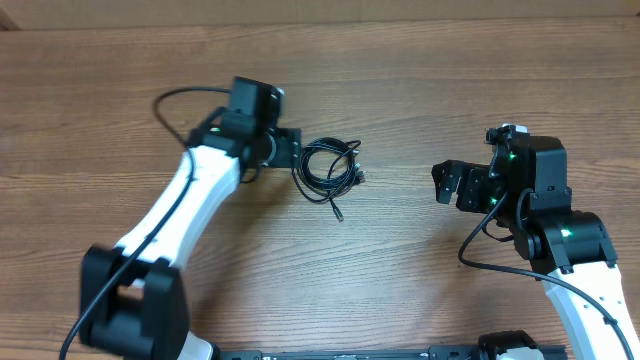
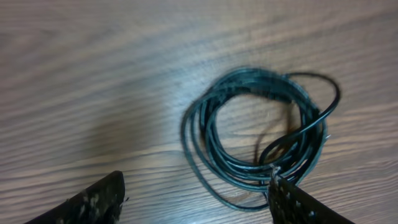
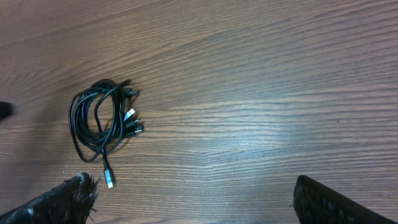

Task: Untangle cables
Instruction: 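Move both grippers toward the black cable bundle and grasp it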

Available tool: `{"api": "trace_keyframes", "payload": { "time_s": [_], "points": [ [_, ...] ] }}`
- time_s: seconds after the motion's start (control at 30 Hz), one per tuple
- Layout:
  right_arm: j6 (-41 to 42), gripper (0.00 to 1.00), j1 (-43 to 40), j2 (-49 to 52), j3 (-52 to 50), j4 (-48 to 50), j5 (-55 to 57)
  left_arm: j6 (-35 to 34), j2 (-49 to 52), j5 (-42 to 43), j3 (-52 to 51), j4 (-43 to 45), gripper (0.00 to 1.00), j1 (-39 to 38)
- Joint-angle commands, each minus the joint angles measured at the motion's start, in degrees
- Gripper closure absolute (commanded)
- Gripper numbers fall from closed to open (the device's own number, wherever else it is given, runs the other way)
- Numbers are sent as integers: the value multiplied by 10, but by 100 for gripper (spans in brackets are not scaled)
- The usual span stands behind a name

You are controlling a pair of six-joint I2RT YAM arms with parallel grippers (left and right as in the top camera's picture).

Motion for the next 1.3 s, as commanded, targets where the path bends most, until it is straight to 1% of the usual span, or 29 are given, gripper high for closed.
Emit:
{"api": "trace_keyframes", "payload": {
  "time_s": [0.0, 0.17, 0.27, 0.5, 0.6, 0.63, 0.7, 0.73, 0.77, 0.8, 0.97, 1.07, 1.27],
  "points": [
    [2, 0, 1, -4, 17, 3, -1, -24, 49, -14, 10, 13, 28, -27],
    [2, 0, 1, -4, 17, 3, -1, -50, 96, -33, 10, 37, 29, -50],
    [2, 0, 1, -4, 17, 3, -1, -67, 115, -56, 10, 40, 34, -63],
    [2, 0, 1, -4, 17, 3, -1, -73, 143, -94, 10, 41, 41, -90],
    [2, 0, 1, -4, 17, 3, -1, -74, 159, -101, 10, 40, 41, -97],
    [2, 0, 1, -4, 17, 3, -1, -76, 161, -101, 10, 39, 44, -99],
    [2, 0, 1, -4, 17, 3, -1, -78, 162, -101, 10, 38, 60, -99],
    [2, 0, 1, -4, 17, 3, -1, -77, 160, -101, 11, 37, 72, -99],
    [2, 0, 1, -4, 17, 3, -1, -77, 158, -101, 13, 37, 82, -99],
    [2, 0, 1, -4, 17, 3, -1, -77, 153, -101, 19, 34, 96, -98],
    [2, 0, 1, -4, 17, 8, -6, -77, 125, -101, 70, -8, 96, -97],
    [2, 0, 1, -3, 16, 33, -42, -74, 104, -91, 122, -52, 96, -98],
    [3, 0, 1, 3, 16, 116, -153, -66, 65, -9, 217, -136, 96, -102]
  ]
}}
